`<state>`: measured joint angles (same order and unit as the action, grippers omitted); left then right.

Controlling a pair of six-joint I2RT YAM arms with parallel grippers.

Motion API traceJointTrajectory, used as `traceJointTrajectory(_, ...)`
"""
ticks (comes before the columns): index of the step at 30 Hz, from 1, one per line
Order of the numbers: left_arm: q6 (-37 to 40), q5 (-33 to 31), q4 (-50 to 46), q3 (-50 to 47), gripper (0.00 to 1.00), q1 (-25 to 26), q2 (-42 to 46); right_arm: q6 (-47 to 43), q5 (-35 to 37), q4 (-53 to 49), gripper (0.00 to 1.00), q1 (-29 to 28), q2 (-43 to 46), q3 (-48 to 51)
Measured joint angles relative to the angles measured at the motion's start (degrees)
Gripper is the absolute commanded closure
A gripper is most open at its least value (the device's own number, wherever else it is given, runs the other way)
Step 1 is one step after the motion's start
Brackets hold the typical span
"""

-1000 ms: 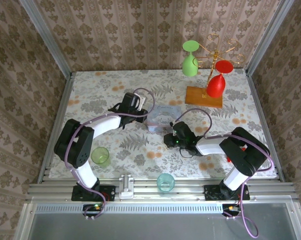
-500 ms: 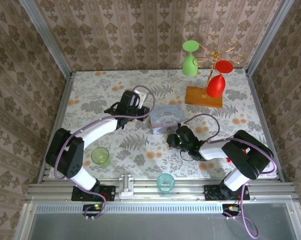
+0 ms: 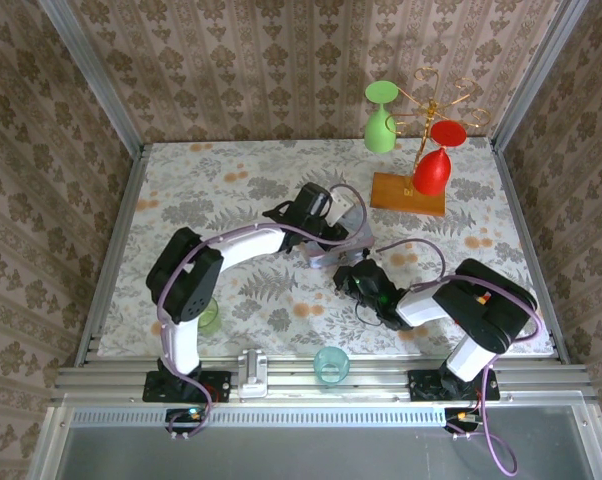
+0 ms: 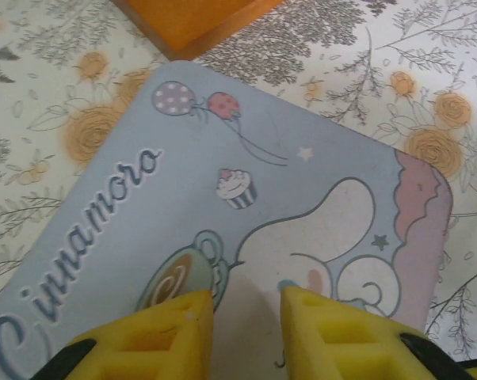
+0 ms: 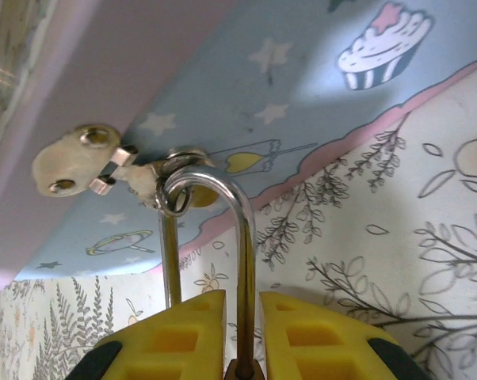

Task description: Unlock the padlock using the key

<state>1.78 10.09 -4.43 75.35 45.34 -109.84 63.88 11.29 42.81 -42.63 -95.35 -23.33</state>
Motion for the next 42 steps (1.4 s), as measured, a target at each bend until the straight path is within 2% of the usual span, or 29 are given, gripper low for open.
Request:
traceJointTrajectory(7,-0.61,-3.28,10.27,-8.07,0.79,0.0,1.99,3.56,6.6,7.37,1.0,-2.49,-4.11,-0.17)
traceJointTrajectory(14,-0.9,-5.73,17.99,-12.74,0.82,0.79,2.78,2.45,8.44,4.17,1.0,-1.7,-2.12,-0.39)
traceJointTrajectory(25,-0.79,-7.19,22.64,-15.28,0.9,1.81,2.99,-4.31,7.39,-6.19,1.0,3.34,7.65,-1.22)
traceJointTrajectory(31,-0.66,-6.78,23.45,-15.74,0.9,2.03,2.99,-6.69,6.29,-13.62,1.0,6.8,11.15,-1.86)
traceJointTrajectory(42,-0.68,-6.99,24.0,-16.22,0.91,2.21,3.26,-11.5,-2.73,-16.2,1.0,15.04,9.27,-4.98)
